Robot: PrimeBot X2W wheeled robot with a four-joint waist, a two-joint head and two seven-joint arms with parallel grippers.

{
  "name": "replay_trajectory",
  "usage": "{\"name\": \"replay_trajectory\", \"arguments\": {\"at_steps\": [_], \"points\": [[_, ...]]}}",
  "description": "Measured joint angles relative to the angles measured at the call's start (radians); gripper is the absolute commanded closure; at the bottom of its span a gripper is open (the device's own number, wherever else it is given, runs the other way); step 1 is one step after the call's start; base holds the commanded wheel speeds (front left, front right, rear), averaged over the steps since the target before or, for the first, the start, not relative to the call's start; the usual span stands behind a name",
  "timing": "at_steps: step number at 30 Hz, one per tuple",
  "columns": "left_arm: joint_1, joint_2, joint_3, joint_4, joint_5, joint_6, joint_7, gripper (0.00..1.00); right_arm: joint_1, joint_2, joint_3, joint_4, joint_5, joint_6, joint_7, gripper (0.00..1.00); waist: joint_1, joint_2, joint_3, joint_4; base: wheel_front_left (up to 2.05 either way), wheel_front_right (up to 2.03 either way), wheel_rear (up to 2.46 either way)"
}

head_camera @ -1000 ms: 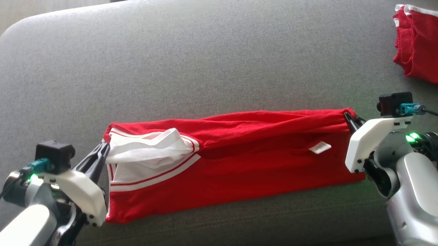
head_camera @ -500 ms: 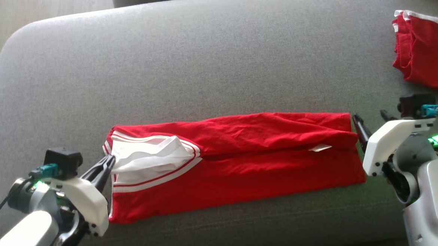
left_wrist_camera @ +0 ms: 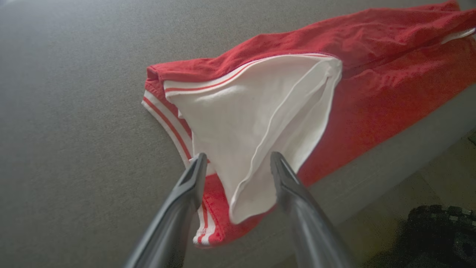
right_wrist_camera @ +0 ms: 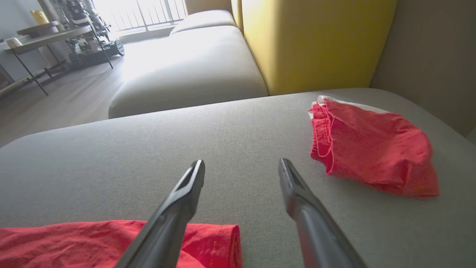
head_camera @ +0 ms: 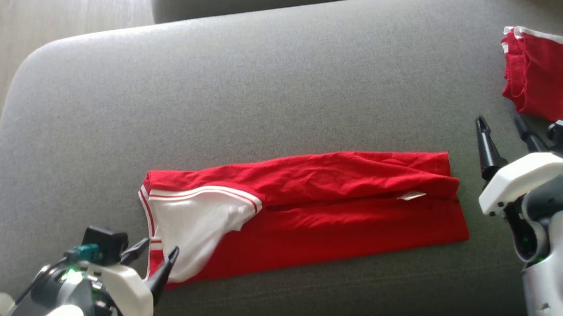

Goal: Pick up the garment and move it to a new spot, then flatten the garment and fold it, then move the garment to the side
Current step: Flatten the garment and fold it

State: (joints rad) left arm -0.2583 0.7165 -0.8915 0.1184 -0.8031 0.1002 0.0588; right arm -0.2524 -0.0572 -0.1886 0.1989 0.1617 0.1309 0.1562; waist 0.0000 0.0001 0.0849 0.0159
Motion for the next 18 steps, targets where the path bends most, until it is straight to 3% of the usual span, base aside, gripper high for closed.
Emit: {"name": "replay_trajectory", "arguments": {"at_steps": [4,8,15,18], "points": [[0.011,-0.003,0.016,0.003,0.000,0.035,-0.042,0.00,0.001,0.001,0.030,-0.001,0.030,0.000,-0.057,0.00,0.0000,0.0000,-0.013,0.000,0.00,0.00,0.00],[0.011,-0.020,0.087,0.002,-0.001,0.102,-0.146,0.00,0.011,0.004,0.047,-0.013,0.070,0.000,-0.145,0.00,0.0000,0.0000,-0.030,0.002,0.00,0.00,0.00],[0.049,-0.112,0.273,-0.034,-0.024,0.227,-0.306,0.00,0.082,0.005,0.062,-0.038,0.119,0.000,-0.286,0.00,0.0000,0.0000,-0.047,0.003,0.00,0.00,0.00],[0.103,-0.167,0.374,-0.083,0.028,0.236,-0.307,0.00,0.105,0.005,0.063,-0.054,0.124,0.000,-0.340,0.00,0.0000,0.0000,-0.048,0.003,0.00,0.00,0.00]]}}
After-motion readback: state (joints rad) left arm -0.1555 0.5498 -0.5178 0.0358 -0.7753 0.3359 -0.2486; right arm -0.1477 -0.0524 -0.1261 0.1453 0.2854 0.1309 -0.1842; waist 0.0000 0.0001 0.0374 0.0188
